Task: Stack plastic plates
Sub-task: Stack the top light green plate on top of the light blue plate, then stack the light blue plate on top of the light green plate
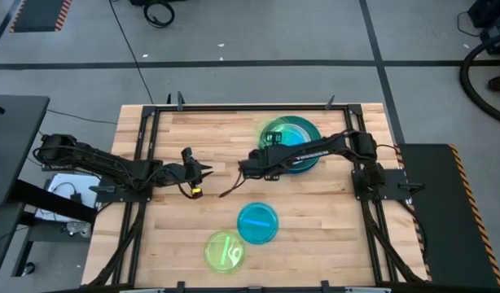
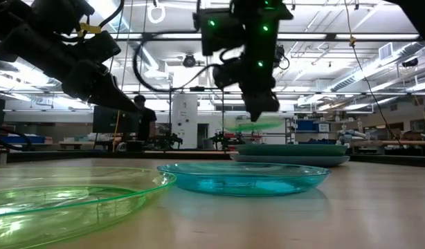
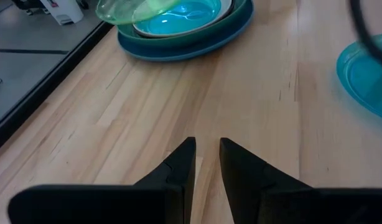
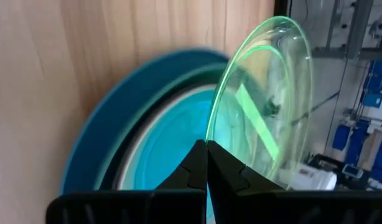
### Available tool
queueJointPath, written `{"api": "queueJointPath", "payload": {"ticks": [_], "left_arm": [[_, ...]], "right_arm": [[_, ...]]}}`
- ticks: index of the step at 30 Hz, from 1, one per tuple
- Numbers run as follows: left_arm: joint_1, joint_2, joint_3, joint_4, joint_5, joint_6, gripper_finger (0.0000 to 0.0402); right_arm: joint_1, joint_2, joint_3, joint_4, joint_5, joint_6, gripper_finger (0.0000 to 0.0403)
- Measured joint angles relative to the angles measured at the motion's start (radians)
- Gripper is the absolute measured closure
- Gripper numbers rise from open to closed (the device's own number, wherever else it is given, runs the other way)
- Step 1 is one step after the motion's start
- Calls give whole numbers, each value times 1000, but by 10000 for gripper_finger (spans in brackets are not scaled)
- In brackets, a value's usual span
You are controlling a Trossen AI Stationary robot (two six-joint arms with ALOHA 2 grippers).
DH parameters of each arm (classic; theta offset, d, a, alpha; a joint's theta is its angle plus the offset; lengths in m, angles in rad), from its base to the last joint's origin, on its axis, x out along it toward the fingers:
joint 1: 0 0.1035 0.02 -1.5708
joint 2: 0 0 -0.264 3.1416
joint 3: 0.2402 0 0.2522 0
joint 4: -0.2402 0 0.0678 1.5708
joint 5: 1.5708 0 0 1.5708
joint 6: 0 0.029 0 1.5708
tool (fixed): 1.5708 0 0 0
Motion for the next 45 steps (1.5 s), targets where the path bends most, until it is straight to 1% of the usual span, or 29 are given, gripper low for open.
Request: {"api": "queueJointPath", "payload": {"ticks": [3,7,13,16,20,22,25,30,33,36,41,45], "left_arm": [[0,0,0,1,0,0,322],[0,0,0,1,0,0,322],[0,0,0,3,0,0,322],[0,0,0,3,0,-1,322],[0,0,0,4,0,-1,322],[0,0,0,7,0,-2,322],[0,0,0,7,0,-2,322],[0,0,0,8,0,-3,322],[0,0,0,8,0,-3,322],[0,0,0,9,0,-3,322],[1,0,0,8,0,-3,322],[0,0,0,6,0,-3,322]], "right_arm": [[-1,-29,-81,49,-3,26,395],[-4,-99,-204,146,-28,33,395],[-26,-211,-378,340,-70,-11,394],[-28,-235,-437,414,-77,-36,392],[-37,-235,-481,456,-109,-45,390],[-41,-225,-488,467,-133,-47,387],[-39,-216,-490,456,-164,-61,370],[-32,-226,-475,428,-157,-64,320],[-29,-234,-442,373,-157,-57,291],[-17,-240,-382,318,-157,-30,272],[21,-246,-313,302,-167,-32,259],[64,-247,-299,398,-281,-79,259]]}}
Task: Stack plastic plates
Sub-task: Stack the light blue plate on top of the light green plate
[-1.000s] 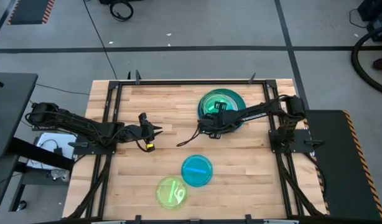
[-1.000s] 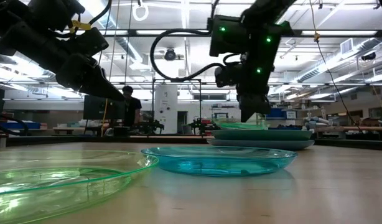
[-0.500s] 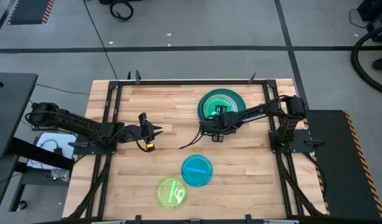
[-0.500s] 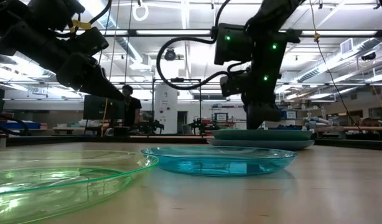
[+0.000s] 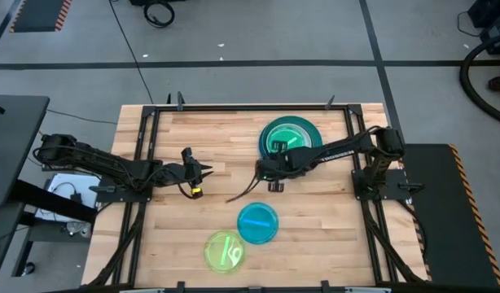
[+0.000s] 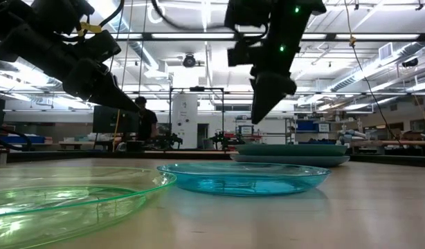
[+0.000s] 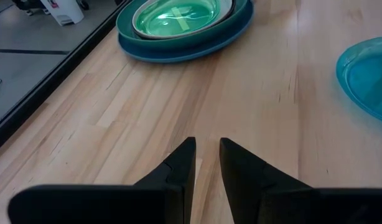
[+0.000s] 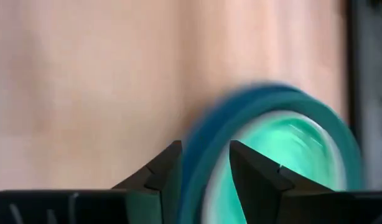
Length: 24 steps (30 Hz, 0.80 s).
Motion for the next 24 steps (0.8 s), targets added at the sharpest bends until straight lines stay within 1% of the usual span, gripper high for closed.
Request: {"api": "queueJointPath", "payload": {"ticks": [3,5,8,10,13,17,22,24], "left_arm": [[0,0,0,-4,0,0,322],[0,0,0,-4,0,0,322],[0,0,0,-4,0,-2,322],[0,0,0,-2,0,-2,322],[0,0,0,8,0,-7,322],[0,0,0,33,0,-9,322],[0,0,0,55,0,-10,322],[0,0,0,49,0,-5,322]], "right_arm": [[54,0,0,59,-82,-34,259],[102,0,0,87,-99,-50,258],[172,9,0,138,-99,-48,258],[201,18,0,162,-119,22,258],[215,39,-1,179,-205,170,258],[213,68,-1,139,-228,344,258],[192,81,-19,121,-329,497,259],[178,81,-44,125,-348,541,259]]}}
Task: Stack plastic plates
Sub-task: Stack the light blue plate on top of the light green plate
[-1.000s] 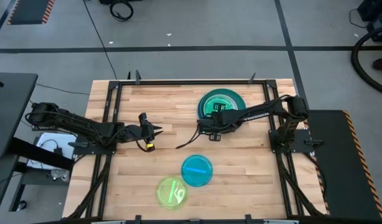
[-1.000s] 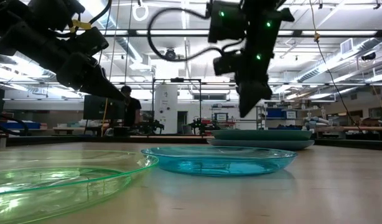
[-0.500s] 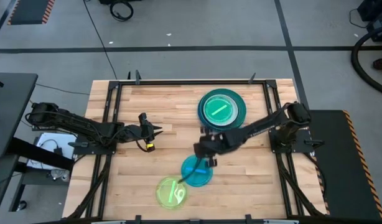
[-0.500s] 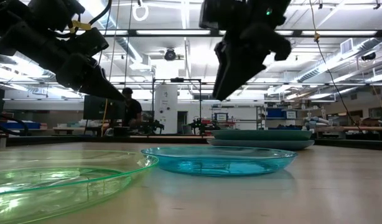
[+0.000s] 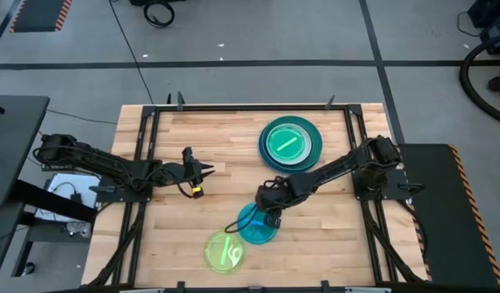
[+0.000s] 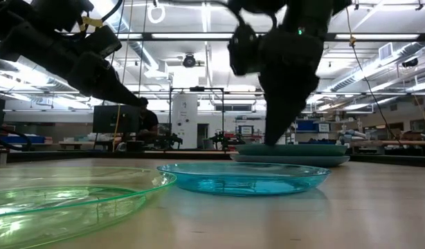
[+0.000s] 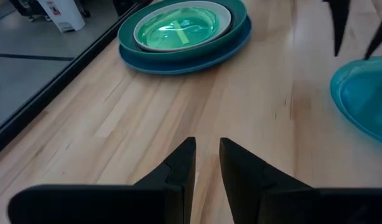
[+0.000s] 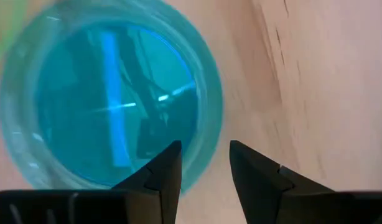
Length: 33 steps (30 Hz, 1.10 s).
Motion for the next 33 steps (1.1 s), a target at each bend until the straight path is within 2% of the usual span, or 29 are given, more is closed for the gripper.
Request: {"api": "queueJointPath", "payload": {"ticks": [3,11,33], "left_arm": [[0,0,0,-3,0,3,322],[1,0,0,-4,0,4,322],[1,0,0,-10,0,7,322]], "right_arm": [[-21,0,-24,-20,-25,35,259],[-55,0,-89,86,-125,61,276],[-58,54,-89,127,-138,56,331]]}}
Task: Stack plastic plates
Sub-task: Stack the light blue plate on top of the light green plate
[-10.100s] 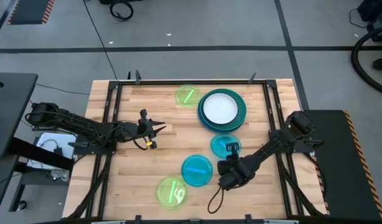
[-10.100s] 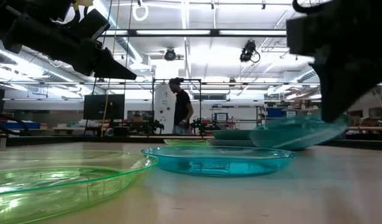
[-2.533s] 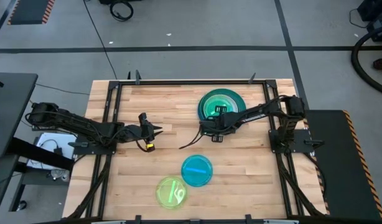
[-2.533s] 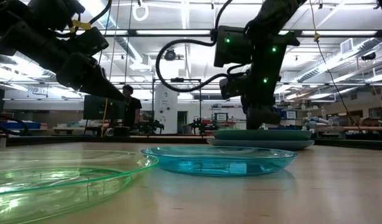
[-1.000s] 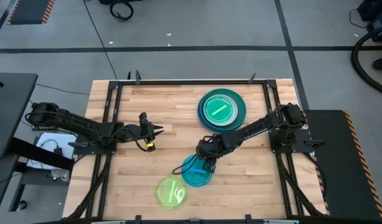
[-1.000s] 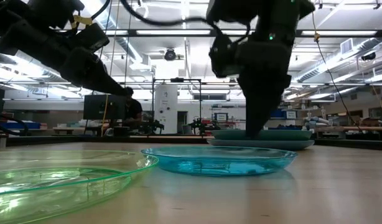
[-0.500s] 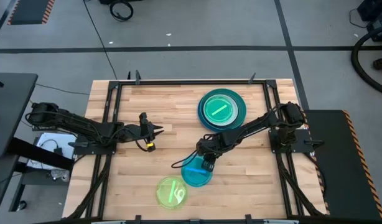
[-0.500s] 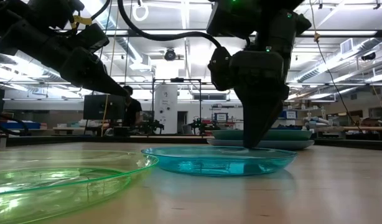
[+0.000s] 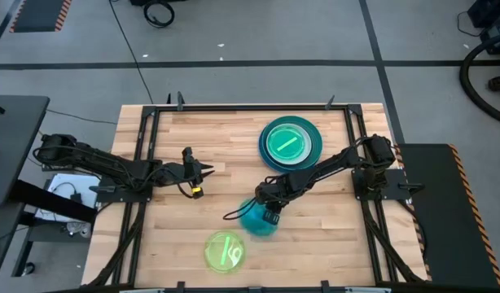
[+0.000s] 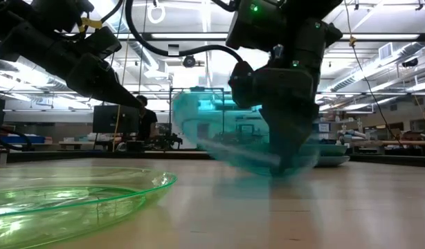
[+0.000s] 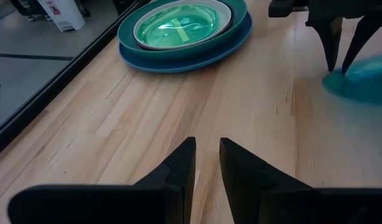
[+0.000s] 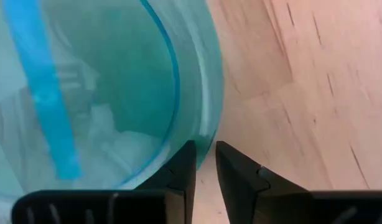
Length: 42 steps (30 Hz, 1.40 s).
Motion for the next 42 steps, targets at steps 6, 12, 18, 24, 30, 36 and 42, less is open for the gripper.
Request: {"api": "queueJointPath", "payload": {"ticks": [6,12,18,24,30,36,42], "left_arm": [[0,0,0,0,0,0,322],[0,0,0,0,0,0,322],[0,0,0,0,0,0,322],[0,0,0,0,0,0,322],[0,0,0,-1,0,0,322],[0,0,0,-2,0,0,322],[0,0,0,-3,0,-1,322]], "right_arm": [[0,-9,-3,-2,24,-23,365],[-1,-9,14,-6,18,-34,395],[-3,-15,22,-26,19,-52,398],[-13,-16,23,-53,36,-61,398],[-19,-66,23,-91,72,-66,398],[-20,-91,24,-106,96,-67,398],[-20,-91,21,-114,92,-75,373]]}}
